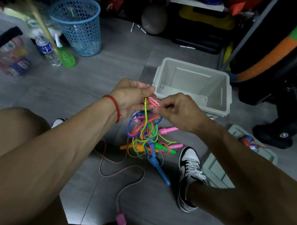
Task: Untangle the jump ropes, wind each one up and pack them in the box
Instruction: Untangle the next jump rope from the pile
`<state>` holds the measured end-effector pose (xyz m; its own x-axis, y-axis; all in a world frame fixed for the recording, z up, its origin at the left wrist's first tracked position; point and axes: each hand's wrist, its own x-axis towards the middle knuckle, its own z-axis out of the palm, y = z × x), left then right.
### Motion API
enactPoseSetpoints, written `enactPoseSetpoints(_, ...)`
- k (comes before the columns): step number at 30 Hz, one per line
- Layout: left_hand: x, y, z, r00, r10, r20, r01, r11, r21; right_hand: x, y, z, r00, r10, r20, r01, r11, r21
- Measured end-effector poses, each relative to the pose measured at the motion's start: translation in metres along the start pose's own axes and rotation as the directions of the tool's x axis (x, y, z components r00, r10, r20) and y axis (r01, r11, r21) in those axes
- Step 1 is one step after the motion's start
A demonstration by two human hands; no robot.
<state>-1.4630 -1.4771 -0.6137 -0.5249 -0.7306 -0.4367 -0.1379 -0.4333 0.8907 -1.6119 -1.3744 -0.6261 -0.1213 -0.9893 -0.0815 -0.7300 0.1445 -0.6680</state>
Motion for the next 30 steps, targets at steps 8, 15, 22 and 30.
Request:
enactPoseSetpoints(8,0.019,-0.012,-0.018,0.986,0.12,-0.113,-0.068,0.919,0.388,-0.003,-0.01,-0.051,0.965,0.056,-0.258,0.006,0.972,0.234)
enactPoseSetpoints(15,0.019,-0.015,-0.016,0.979,0.177,-0.101,-0.112,0.879,0.463,-0.016,-0.003,-0.075,0.965,0.225,0.133,-0.1,0.788,-0.608)
enactPoseSetpoints(22,0.019,-0.016,-0.014,0.99,0.133,-0.044,-0.1,0.895,0.434,-0.02,-0.002,-0.067,0.966,0.22,0.139,-0.198,0.968,-0.153)
enactPoseSetpoints(30,0.022,-0.033,-0.016,0.974,0.211,0.086,-0.186,0.52,0.834,-0.02,-0.03,-0.06,0.959,0.283,0.024,-0.203,0.622,0.757)
